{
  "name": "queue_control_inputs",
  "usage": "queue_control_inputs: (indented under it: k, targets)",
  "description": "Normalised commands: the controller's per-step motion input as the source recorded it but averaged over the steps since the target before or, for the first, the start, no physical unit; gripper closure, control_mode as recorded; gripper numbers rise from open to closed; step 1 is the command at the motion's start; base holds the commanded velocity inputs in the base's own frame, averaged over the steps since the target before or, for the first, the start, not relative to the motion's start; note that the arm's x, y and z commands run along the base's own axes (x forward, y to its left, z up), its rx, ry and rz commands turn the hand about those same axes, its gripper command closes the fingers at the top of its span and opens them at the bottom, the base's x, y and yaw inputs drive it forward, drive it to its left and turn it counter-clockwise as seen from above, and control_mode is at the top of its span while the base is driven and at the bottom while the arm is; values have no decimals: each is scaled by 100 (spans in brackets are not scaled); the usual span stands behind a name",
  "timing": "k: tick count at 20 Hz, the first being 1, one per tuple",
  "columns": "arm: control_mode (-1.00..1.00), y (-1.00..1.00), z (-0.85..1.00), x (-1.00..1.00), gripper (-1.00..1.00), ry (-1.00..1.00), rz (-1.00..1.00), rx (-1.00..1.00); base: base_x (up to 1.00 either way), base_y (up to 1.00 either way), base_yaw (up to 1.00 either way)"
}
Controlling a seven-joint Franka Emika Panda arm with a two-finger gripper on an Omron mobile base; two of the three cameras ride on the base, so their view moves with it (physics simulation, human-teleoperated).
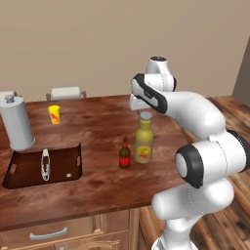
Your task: Place the drinks on the dining counter in a tight cluster.
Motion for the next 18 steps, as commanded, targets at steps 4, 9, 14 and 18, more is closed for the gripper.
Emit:
queue_control_inputs:
  k: [4,9,14,18]
  targets:
    - [-100,0,19,-10,-100,-8,0,0,0,0,0]
    - [-100,0,3,-35,-100,-4,0,0,0,0,0]
    - [-100,0,-5,-49,-100,-2,0,0,0,0,0]
    - [-100,0,0,-49,-100,0,0,4,0,0,0]
